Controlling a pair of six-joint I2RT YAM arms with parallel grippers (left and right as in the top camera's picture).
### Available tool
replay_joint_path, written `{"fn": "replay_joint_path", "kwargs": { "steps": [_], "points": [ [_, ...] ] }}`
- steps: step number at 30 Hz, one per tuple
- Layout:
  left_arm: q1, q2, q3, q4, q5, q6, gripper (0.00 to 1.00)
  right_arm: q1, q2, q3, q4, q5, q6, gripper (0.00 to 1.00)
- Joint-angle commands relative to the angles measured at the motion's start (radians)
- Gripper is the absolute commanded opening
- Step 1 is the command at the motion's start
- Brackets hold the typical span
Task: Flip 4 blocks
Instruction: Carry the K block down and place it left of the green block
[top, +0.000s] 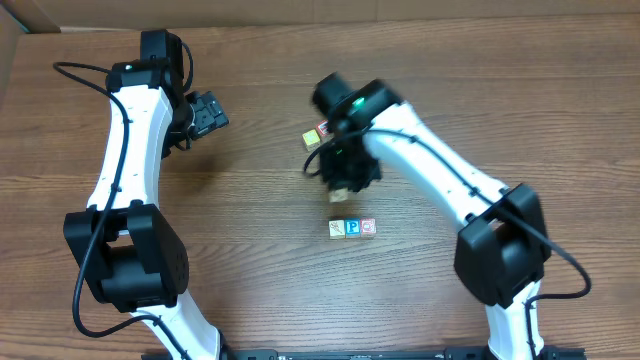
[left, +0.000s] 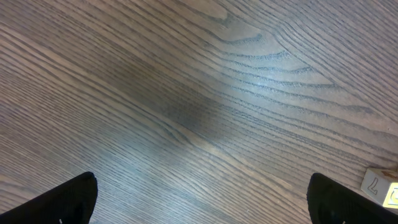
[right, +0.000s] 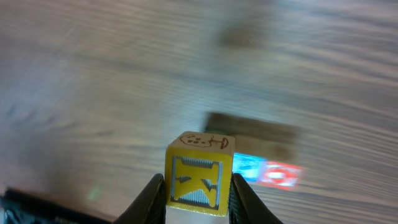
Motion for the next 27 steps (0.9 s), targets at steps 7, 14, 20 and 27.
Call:
{"fn": "replay_joint_path", "kwargs": {
  "steps": [7, 14, 20, 27],
  "points": [
    [0.002, -0.017, 0.016, 0.001, -0.009, -0.014, 1.0, 0.209, -0.024, -0.045, 0.067, 0.107, 0.081, 0.25],
    [0.002, -0.017, 0.016, 0.001, -0.009, -0.014, 1.0, 0.267, -0.024, -0.151, 0.143, 0.246, 0.187, 0.25],
    [0.002, -0.017, 0.016, 0.001, -0.009, -0.014, 1.0, 0.265, -0.024, -0.251, 0.282, 0.246, 0.185, 0.25],
    [0.002, -0.017, 0.016, 0.001, -0.009, -0.014, 1.0, 0.266, -0.024, -0.267, 0.296, 0.242, 0.185, 0.38]
  ]
}}
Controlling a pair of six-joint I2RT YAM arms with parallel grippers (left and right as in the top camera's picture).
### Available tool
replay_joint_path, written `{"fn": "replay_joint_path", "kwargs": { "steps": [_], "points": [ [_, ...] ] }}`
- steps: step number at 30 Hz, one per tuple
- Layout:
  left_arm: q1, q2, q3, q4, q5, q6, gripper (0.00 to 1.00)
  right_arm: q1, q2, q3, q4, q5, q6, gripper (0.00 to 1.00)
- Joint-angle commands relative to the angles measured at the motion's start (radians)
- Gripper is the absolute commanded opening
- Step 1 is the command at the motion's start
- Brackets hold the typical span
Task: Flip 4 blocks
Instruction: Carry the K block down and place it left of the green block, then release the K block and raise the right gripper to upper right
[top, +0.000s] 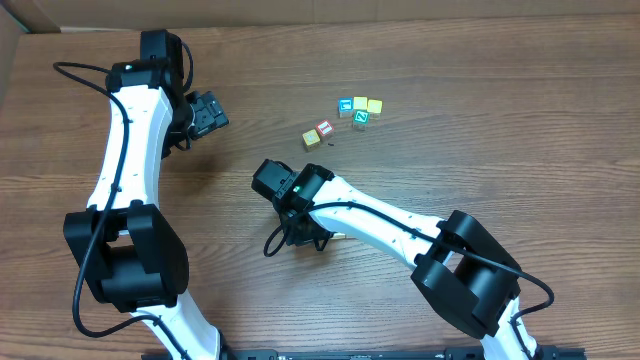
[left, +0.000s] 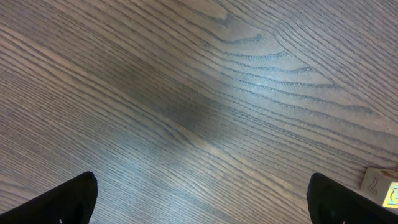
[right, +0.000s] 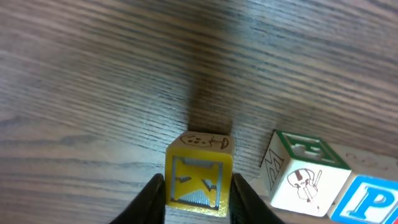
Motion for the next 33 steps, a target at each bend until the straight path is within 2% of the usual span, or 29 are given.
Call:
{"fn": "replay_joint_path", "kwargs": {
  "steps": [1, 6, 10, 16, 21, 22, 33],
  "points": [
    [0.002, -0.017, 0.016, 0.001, -0.009, -0.014, 1.0, -0.001, -0.024, -0.003, 0.006, 0.016, 0.004, 0.42],
    [0.002, -0.017, 0.016, 0.001, -0.009, -0.014, 1.0, -0.023, -0.035, 0.035, -0.011, -0.019, -0.042, 0.52],
    [0.002, -0.017, 0.016, 0.001, -0.009, -0.014, 1.0, -0.071, -0.07, 0.13, -0.093, -0.033, -0.063, 0.55],
    [0.002, -0.017, 0.016, 0.001, -0.009, -0.014, 1.0, -0.236, -0.143, 0.217, -0.192, -0.006, -0.11, 0.62],
    [0.002, -0.017, 0.016, 0.001, -0.009, -0.014, 1.0, -0.438, -0.155, 0.216, -0.251, 0.056, -0.11, 0.91],
    [0.002, -0.017, 0.016, 0.001, -0.009, -0.014, 1.0, -0.478, -0.154, 0.212, -0.261, 0.068, -0.109, 1.0],
    [0.002, -0.017, 0.016, 0.001, -0.009, -0.014, 1.0, -0.797, -0.154, 0.212, -0.202, 0.072, -0.109, 1.0]
  ]
}}
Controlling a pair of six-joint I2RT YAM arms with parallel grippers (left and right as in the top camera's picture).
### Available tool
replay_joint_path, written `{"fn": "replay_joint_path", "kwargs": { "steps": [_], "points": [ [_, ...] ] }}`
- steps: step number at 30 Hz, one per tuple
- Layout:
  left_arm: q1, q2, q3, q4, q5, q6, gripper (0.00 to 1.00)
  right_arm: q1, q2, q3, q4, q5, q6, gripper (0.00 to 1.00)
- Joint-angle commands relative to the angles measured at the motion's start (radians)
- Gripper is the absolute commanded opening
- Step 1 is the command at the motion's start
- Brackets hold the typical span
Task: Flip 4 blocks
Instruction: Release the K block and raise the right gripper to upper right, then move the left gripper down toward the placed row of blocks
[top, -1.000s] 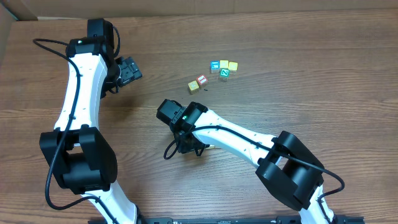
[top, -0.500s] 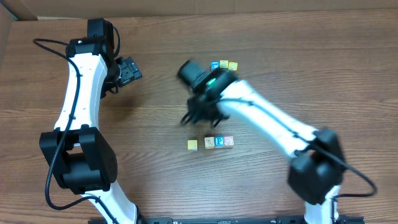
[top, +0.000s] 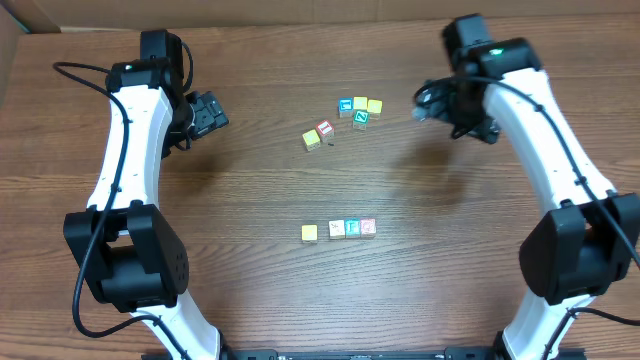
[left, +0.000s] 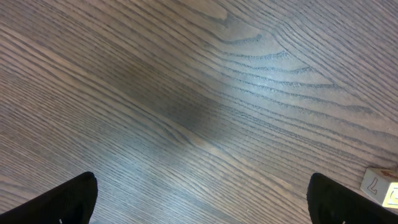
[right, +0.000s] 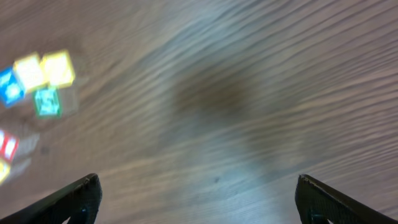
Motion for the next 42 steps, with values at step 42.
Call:
{"fn": "replay_joint_path", "kwargs": {
  "steps": [42],
  "points": [
    [-0.134, -0.017, -0.133, 0.072, 0.435, 0.065, 0.65, -0.148, -0.01, 0.006, 0.051, 0.013, -0.004, 1.0]
  ]
}}
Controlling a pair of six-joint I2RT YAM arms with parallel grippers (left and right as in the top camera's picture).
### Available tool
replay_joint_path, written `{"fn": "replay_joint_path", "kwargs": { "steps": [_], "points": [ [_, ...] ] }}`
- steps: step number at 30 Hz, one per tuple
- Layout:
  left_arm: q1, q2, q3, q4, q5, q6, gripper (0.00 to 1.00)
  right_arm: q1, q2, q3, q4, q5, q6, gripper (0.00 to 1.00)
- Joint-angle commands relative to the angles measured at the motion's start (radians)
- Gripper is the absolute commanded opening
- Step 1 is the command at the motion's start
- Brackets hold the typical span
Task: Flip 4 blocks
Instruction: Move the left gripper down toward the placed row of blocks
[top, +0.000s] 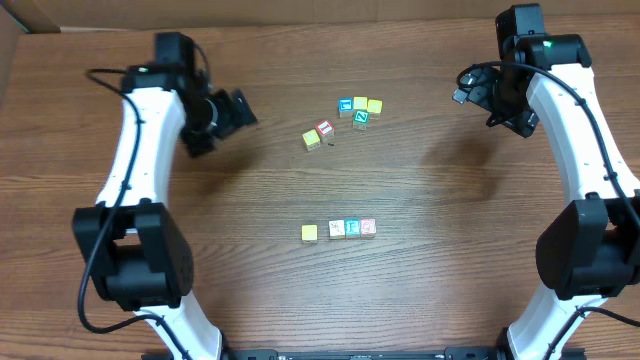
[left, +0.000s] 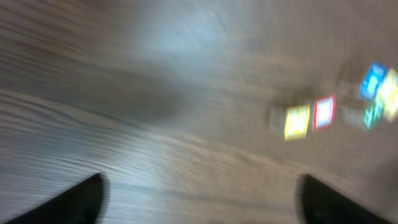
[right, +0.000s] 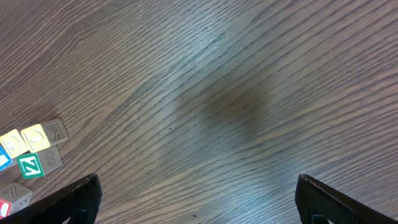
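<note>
Four blocks lie in a row at mid-table in the overhead view: a yellow block (top: 310, 232), a white one (top: 337, 229), a blue one (top: 352, 228) and a red one (top: 368, 227). A loose cluster (top: 345, 115) of several more lies farther back. My left gripper (top: 246, 109) is open, left of that cluster. Its blurred wrist view shows a yellow block (left: 297, 121) and a red block (left: 324, 112) ahead of the gripper (left: 199, 199). My right gripper (top: 466, 90) is open at the back right, and nothing sits between its jaws (right: 199, 199).
The right wrist view catches the cluster's edge at lower left, with a yellow block (right: 35, 138) and a green one (right: 29, 165). Bare wooden table (top: 450, 200) lies between the two groups of blocks. A cardboard edge (top: 10, 40) shows at the back left.
My left arm has moved right, toward the back cluster, and its view now shows those blocks, blurred. My right arm has shifted slightly farther right. The row of four is unchanged.
My right gripper held a yellow K block above a row of three blocks. Then it held that block low at the row's left end. Later it was open at the back right, the yellow block standing as fourth in the row. Now the left arm nears the cluster.
</note>
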Motion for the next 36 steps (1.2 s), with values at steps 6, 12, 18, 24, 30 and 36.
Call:
{"fn": "replay_joint_path", "kwargs": {
  "steps": [6, 12, 18, 24, 30, 36],
  "points": [
    [-0.234, -0.017, -0.173, 0.066, -0.032, -0.024, 0.4, -0.002, -0.01, 0.006, 0.003, 0.01, -0.003, 1.0],
    [-0.396, -0.017, -0.171, 0.085, -0.281, -0.083, 0.36, -0.002, -0.01, 0.006, 0.003, 0.01, -0.003, 1.0],
    [-0.435, -0.017, -0.171, -0.047, -0.353, -0.117, 0.08, -0.002, -0.01, 0.006, 0.003, 0.01, -0.003, 1.0],
    [-0.415, -0.017, -0.187, -0.214, -0.373, -0.182, 0.04, -0.002, -0.01, 0.006, 0.003, 0.01, -0.003, 1.0],
    [-0.415, -0.017, -0.266, -0.185, -0.353, -0.191, 0.04, -0.002, -0.01, 0.006, 0.003, 0.01, -0.003, 1.0],
    [-0.417, -0.017, -0.353, -0.093, -0.306, -0.197, 0.04, -0.002, -0.01, 0.006, 0.003, 0.01, -0.003, 1.0]
  ]
}}
